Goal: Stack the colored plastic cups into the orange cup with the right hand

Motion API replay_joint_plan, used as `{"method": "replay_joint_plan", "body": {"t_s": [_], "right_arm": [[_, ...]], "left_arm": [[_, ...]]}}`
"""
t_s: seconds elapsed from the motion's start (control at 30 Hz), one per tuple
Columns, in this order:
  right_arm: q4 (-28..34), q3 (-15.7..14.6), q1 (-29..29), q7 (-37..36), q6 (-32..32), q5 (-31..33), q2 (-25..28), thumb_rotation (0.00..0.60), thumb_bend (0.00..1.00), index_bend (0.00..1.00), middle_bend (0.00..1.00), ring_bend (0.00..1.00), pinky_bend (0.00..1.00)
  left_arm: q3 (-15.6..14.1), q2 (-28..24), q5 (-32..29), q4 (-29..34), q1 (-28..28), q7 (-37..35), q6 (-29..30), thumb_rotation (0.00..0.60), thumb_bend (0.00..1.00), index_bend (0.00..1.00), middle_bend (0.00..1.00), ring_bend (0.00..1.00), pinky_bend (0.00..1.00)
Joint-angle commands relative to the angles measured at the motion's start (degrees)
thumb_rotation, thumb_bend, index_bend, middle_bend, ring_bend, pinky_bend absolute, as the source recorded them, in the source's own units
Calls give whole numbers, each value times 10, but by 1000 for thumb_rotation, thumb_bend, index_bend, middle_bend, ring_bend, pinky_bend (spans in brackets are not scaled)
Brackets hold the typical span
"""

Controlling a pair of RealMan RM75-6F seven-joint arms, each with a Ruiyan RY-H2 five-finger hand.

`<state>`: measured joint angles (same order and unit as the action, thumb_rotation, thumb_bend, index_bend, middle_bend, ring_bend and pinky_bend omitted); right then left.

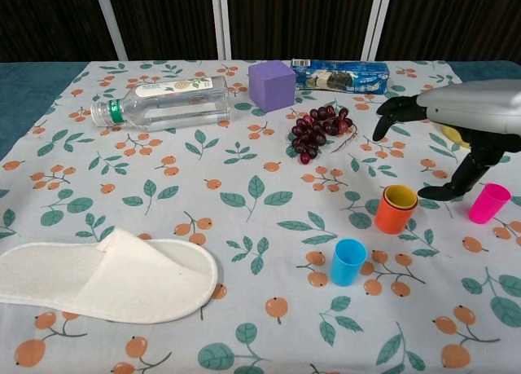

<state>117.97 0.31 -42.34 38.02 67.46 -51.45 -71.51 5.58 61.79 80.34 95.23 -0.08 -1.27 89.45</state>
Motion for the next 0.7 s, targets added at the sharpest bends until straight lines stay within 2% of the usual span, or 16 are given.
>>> {"method": "replay_joint_plan", "body": {"t_s": [0.03, 0.17, 0.3, 0.53, 0.7], "right_arm": [[41, -41, 43, -18, 36, -99, 19, 600, 359, 339, 0, 0, 0], [38, -79, 72, -21, 44, -171, 4, 600, 360, 356, 0, 0, 0], [15, -92, 87, -11, 43, -205, -27, 600, 359, 358, 0, 0, 0], [-27, -81, 101, 15, 41, -220, -90, 600, 359, 362, 0, 0, 0], [-53, -60, 103, 28, 35, -208, -128, 600, 359, 362, 0, 0, 0]], "left_arm": [[0, 0, 1, 0, 0, 1, 0, 600, 821, 98, 0, 0, 103], [-2, 1, 3, 2, 0, 4, 0, 600, 821, 98, 0, 0, 102], [-2, 1, 4, 3, 0, 6, 2, 600, 821, 97, 0, 0, 103], [-1, 1, 2, 1, 0, 3, 1, 600, 821, 98, 0, 0, 103], [0, 0, 1, 0, 0, 0, -1, 600, 822, 97, 0, 0, 102]]}}
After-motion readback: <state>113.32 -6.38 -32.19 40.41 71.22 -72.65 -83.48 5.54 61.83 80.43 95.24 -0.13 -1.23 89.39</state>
